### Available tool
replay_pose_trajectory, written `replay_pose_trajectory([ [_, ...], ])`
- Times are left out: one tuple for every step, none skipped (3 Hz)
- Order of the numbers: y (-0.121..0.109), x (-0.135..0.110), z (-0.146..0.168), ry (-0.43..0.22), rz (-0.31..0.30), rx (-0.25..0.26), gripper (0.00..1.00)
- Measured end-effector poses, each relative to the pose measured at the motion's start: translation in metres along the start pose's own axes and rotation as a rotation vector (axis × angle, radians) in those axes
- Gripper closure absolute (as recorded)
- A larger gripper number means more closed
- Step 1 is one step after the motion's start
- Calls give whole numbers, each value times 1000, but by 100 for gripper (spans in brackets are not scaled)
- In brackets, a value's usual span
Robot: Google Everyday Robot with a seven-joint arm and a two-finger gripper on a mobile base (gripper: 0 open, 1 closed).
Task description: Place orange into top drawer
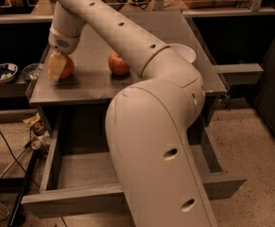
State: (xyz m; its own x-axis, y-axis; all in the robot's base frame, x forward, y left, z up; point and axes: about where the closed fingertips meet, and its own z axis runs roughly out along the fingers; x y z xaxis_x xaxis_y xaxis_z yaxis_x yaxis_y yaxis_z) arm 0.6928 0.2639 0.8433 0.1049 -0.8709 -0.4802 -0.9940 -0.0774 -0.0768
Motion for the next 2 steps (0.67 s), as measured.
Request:
replay_pose_trajectory([
  [0, 0, 0, 0, 0, 0, 61],
  [0, 0, 0, 0, 0, 0, 85],
])
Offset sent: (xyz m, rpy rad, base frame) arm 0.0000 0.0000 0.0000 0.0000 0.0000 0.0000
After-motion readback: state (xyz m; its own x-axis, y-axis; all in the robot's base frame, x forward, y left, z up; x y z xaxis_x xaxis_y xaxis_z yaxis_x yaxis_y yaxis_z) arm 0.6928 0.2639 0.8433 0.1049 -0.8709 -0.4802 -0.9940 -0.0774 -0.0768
